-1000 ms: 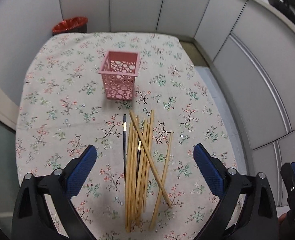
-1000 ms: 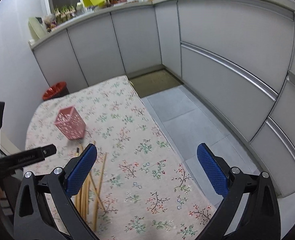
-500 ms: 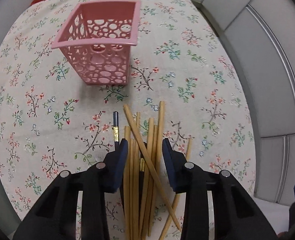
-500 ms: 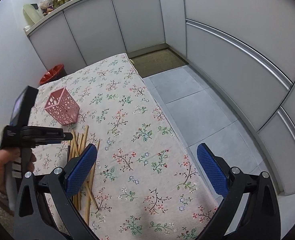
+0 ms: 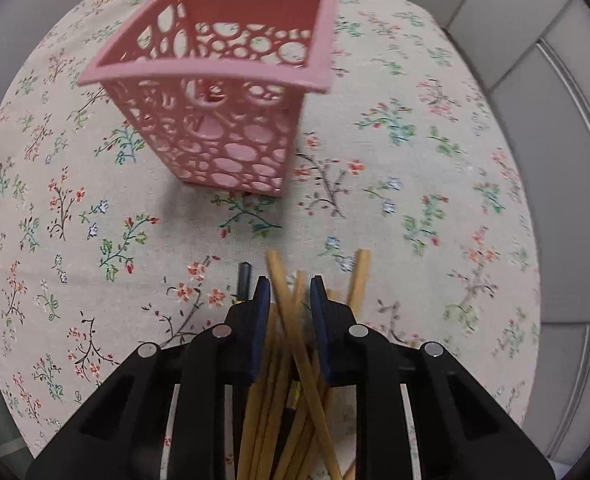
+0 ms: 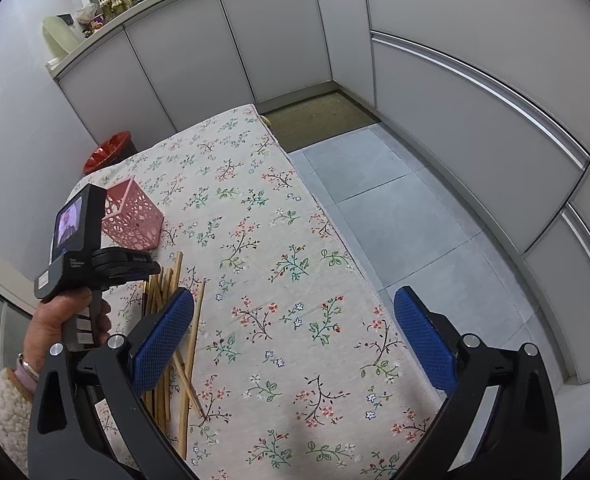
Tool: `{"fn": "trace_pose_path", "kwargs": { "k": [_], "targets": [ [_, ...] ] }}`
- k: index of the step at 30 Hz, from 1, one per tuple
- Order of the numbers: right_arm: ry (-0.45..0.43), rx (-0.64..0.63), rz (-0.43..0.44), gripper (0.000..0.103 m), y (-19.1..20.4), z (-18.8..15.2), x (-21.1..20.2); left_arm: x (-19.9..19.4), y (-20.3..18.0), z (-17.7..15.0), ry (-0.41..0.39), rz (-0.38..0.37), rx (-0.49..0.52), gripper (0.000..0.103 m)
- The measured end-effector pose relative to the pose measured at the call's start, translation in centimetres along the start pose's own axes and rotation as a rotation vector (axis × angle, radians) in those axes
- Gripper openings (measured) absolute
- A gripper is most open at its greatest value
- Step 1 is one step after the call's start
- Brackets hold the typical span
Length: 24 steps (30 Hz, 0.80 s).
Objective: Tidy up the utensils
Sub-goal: 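Lower the left tool onto the chopstick pile and close on one chopstick while the right tool grasps another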
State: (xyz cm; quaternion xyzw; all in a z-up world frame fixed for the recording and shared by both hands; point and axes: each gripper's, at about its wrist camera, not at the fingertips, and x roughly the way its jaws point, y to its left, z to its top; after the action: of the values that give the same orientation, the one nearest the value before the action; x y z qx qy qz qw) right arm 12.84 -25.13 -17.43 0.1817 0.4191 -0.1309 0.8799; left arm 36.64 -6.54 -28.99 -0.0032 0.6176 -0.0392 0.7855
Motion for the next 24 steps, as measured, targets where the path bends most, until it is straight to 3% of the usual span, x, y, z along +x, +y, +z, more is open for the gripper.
{"fn": "trace_pose_path", "kwargs": {
  "k": [5, 8, 13, 16, 19, 23, 24],
  "targets": [
    [-0.008, -0.008, -0.02, 0.096, 0.2, -0.1, 0.2, 1.1, -0.4, 0.3, -0.043, 0.03, 0.019, 0.011],
    [-0.003, 0.008, -0.03, 0.096, 0.0, 0.1, 0.8, 0.5, -0.1, -0.6, -0.066, 0.004, 0.036, 0.007],
    [0.004, 0.008, -0.02, 0.095, 1.4, 1.1, 2.2, -4.9, 1.8, -3.4, -0.169, -0.082, 0.07, 0.007],
    [0.076, -0.005, 0.026, 0.088, 3.9, 1.7, 4.5, -8.0, 3.1, -4.8, -0.21, -0.139, 0.094, 0.007],
    [0.202, -0.054, 0.097, 0.079, 7.6, 2.5, 8.5, -10.7, 4.6, -6.3, -0.255, -0.169, 0.111, 0.007],
    [0.368, -0.034, 0.212, 0.067, 11.0, 3.1, 14.1, -14.1, 6.4, -8.6, -0.341, -0.165, 0.143, 0.007],
    [0.394, -0.036, 0.218, 0.057, 11.7, 3.0, 15.2, -14.6, 6.8, -8.7, -0.357, -0.167, 0.144, 0.007]
  ]
}}
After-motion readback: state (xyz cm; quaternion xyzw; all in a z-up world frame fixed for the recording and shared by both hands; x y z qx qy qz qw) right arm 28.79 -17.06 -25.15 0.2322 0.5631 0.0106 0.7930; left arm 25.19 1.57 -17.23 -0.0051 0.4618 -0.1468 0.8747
